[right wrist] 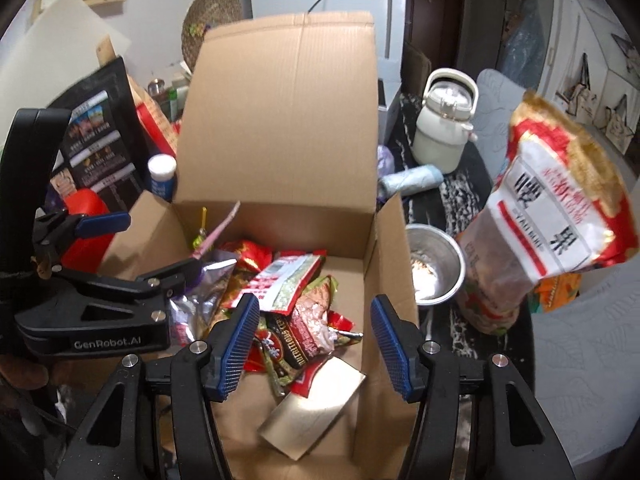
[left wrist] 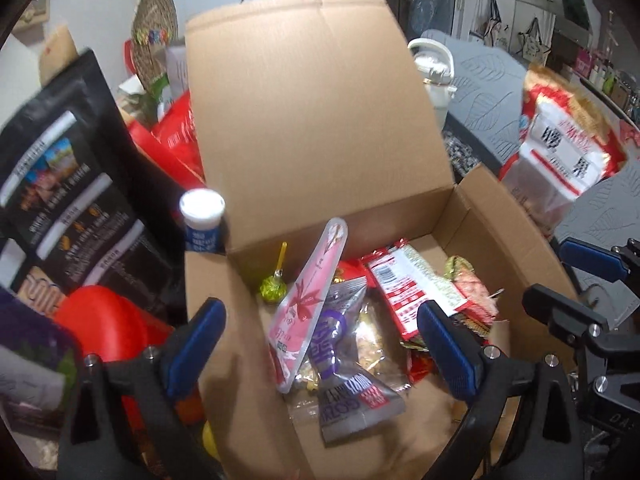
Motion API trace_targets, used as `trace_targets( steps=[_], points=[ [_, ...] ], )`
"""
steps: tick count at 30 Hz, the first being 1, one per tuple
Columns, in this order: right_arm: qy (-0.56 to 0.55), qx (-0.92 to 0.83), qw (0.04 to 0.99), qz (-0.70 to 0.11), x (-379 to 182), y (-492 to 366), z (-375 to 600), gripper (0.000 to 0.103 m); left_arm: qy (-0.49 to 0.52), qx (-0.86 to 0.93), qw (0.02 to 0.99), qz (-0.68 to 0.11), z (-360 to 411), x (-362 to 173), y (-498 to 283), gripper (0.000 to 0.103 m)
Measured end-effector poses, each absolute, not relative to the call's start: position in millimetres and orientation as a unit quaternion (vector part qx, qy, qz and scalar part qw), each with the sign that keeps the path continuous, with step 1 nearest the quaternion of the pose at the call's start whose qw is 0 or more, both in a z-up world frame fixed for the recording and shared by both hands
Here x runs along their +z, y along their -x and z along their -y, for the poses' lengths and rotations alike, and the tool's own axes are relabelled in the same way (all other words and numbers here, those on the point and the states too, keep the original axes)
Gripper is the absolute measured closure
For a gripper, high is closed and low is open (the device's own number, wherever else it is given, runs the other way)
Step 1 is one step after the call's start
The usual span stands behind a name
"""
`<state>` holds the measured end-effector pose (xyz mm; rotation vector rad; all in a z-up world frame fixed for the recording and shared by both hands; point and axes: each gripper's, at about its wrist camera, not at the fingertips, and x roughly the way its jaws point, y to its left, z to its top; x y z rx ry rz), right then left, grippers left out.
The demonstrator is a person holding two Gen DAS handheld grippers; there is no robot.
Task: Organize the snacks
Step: 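Open both tools to release the pouch and strip packet into the box, then withdraw both tools from the box toward the white drawn-pattern pouch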
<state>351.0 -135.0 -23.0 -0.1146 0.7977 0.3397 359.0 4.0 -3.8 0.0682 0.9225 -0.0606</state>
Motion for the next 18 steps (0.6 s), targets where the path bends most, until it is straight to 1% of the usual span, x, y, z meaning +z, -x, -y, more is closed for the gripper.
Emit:
trace_targets(
  steps=[11, 18],
  points=[
    [0.051, 0.155, 0.927, -0.338, 24, -313, 143, 0.045, -0.062, -0.027, 0.932, -0.355, 1, 60, -308, 0.005],
    [0.047, 0.144, 0.943, -0.298, 51, -274, 151, 0.045, -0.066, -0.036, 0.945, -0.317, 4, 90, -272, 0.005]
  ],
)
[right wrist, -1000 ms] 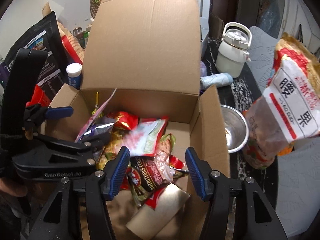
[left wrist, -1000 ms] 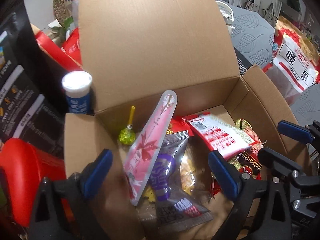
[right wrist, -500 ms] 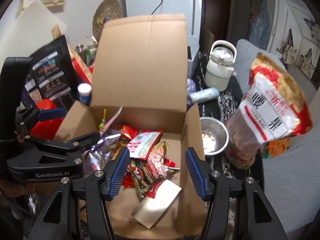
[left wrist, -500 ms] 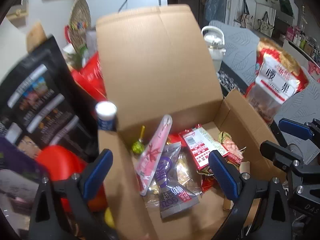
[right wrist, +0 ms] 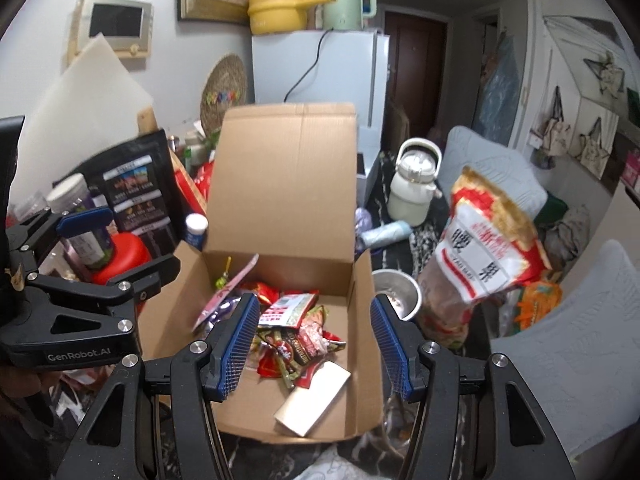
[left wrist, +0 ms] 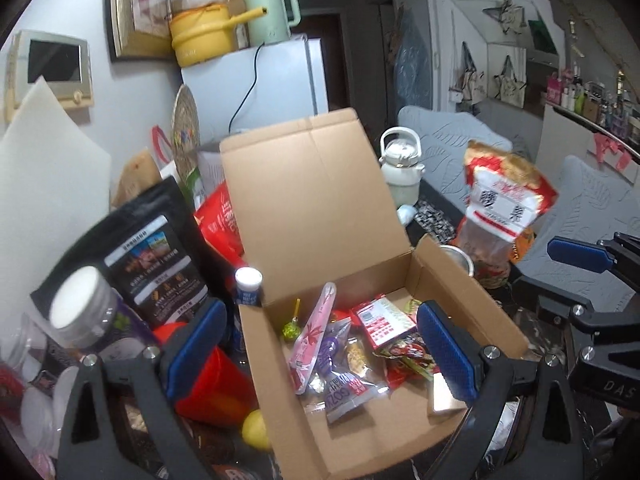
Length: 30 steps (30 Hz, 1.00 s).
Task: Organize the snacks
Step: 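Withdraw both tools from the box toward the white drawn-pattern pouch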
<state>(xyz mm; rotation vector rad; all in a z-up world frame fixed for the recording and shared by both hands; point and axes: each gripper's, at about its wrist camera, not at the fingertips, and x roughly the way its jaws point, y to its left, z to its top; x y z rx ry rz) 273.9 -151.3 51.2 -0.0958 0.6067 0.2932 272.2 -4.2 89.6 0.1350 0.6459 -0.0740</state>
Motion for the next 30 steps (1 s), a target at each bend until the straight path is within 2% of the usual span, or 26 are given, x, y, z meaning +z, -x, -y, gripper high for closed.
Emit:
trace_targets(
  steps=[3, 7, 9, 19, 30],
  points=[
    [0.046, 0.144, 0.948, -0.280, 62, -253, 156, 0.039, -0.069, -0.037, 0.951, -0.300, 5, 100, -254, 0.005],
    [0.046, 0.148, 0.953, -0.260, 72, -226, 158, 0.039, -0.069, -0.047, 0.955, -0.283, 7, 111, -228, 0.005],
    [0.045, 0.149, 0.955, -0.251, 76, -211, 160, 0.034, -0.073, -0.053, 0.958, -0.274, 8, 115, -215, 0.005],
    [0.051, 0.147, 0.964, -0.217, 76, -138, 168, 0.034, -0.077, -0.081, 0.963, -0.247, 14, 116, -146, 0.005],
    [0.031, 0.136, 0.963, -0.230, 39, -73, 179, 0.034, -0.093, -0.140, 0.950, -0.263, 33, 91, -91, 0.005]
  ],
)
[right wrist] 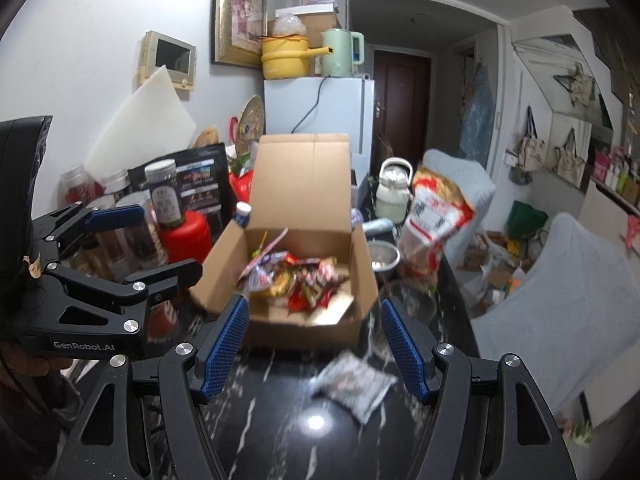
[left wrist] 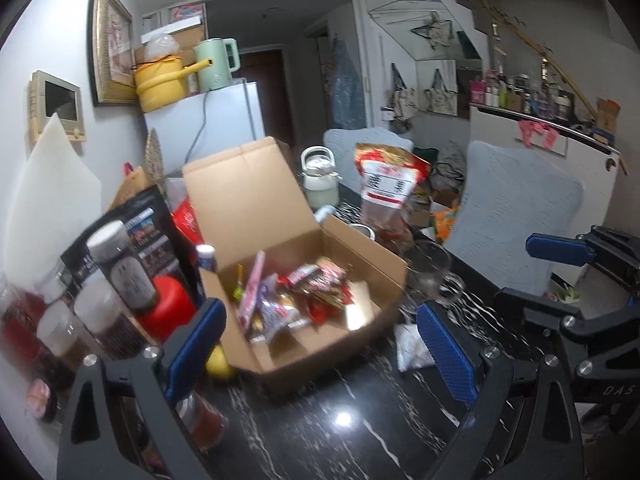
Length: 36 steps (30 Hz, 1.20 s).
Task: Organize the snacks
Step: 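Withdraw both tools from the box toward the white drawn-pattern pouch, then grasp the white drawn-pattern pouch on the table with the right tool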
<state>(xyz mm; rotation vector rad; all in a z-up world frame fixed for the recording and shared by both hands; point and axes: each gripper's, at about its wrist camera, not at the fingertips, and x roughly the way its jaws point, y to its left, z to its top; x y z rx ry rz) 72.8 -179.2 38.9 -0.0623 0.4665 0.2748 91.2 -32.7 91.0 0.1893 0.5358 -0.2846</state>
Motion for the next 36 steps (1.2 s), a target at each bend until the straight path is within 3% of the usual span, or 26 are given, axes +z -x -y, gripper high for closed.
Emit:
trace_targets(
  steps=[21, 36],
  points=[
    [-0.055, 0.067, 0.945, -0.316, -66, -27, 233, 0.034, -0.111, -0.216, 0.913, -0.329, 84, 1, -53, 0.005],
    [-0.064, 0.057, 0.925, -0.369, -122, -77, 255, 0.034, -0.096, -0.215, 0.886, -0.399, 102, -62, -115, 0.005]
  ],
)
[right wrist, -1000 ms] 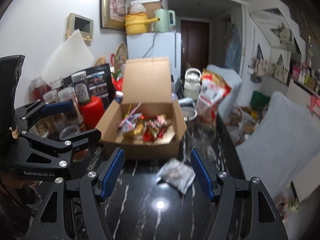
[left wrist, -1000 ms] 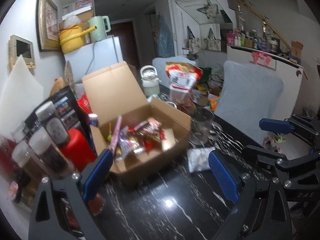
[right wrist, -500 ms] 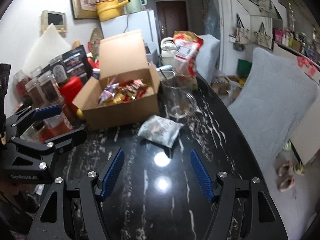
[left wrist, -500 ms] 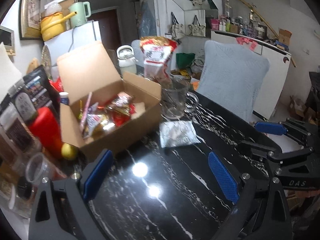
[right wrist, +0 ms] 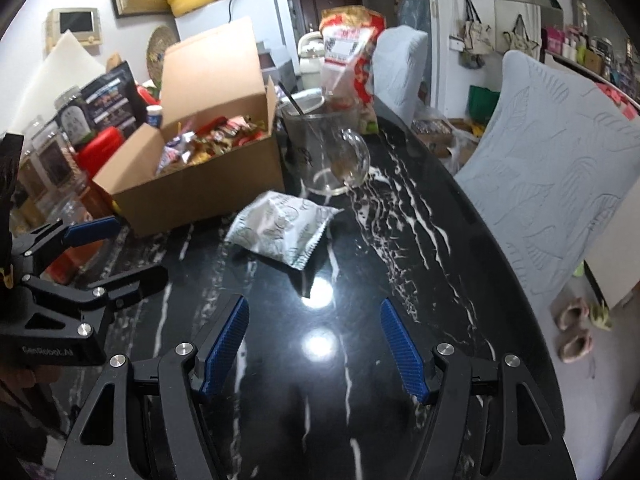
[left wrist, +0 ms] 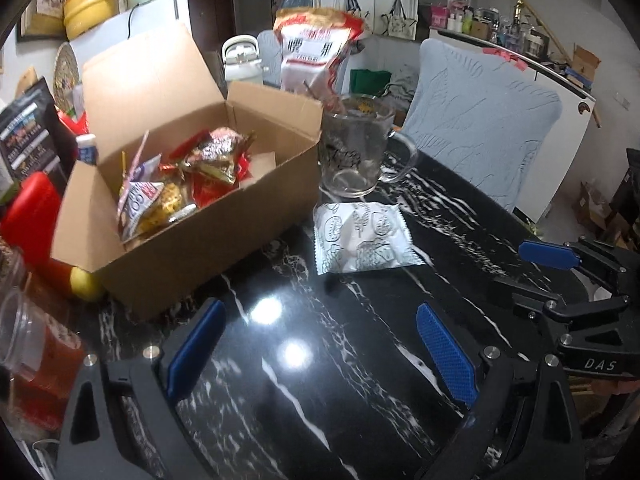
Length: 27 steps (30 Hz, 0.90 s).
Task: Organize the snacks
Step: 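Grasp the white drawn-pattern pouch on the table with the right tool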
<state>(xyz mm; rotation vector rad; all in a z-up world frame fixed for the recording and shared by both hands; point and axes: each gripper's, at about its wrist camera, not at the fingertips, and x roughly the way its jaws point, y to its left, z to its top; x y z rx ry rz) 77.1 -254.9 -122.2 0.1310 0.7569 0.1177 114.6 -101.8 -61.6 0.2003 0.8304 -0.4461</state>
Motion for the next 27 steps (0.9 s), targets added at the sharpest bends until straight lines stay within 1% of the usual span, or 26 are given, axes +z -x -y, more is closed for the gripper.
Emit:
trace_targets(
  steps=[12, 14, 17, 18, 19, 20, 24, 25, 27],
  points=[
    [-0.067, 0.096, 0.906, -0.406, -152, -136, 259, 0.034, -0.109, -0.247, 0.869, -0.415, 111, -87, -168, 0.006],
    [-0.069, 0.104, 0.905, -0.408, -153, -143, 260, 0.034, -0.113, -0.253, 0.866, -0.416, 113, -90, -173, 0.010],
    [-0.069, 0.114, 0.903, -0.409, -153, -154, 261, 0.034, -0.122, -0.263, 0.862, -0.415, 117, -94, -182, 0.010],
    [-0.069, 0.121, 0.902, -0.409, -153, -158, 261, 0.034, -0.122, -0.267, 0.861, -0.416, 118, -95, -185, 0.012],
    [-0.068, 0.127, 0.901, -0.409, -154, -162, 260, 0.034, -0.123, -0.271, 0.858, -0.418, 119, -97, -188, 0.018],
    [-0.067, 0.131, 0.900, -0.410, -154, -165, 259, 0.034, -0.125, -0.277, 0.854, -0.422, 121, -99, -191, 0.020],
    [-0.063, 0.163, 0.893, -0.414, -157, -179, 256, 0.034, -0.122, -0.296, 0.845, -0.428, 124, -104, -202, 0.022],
    [-0.064, 0.169, 0.892, -0.415, -157, -180, 256, 0.035, -0.120, -0.304, 0.841, -0.432, 124, -106, -205, 0.025],
    [-0.064, 0.187, 0.887, -0.417, -158, -186, 255, 0.041, -0.122, -0.312, 0.836, -0.435, 126, -108, -208, 0.026]
  ],
)
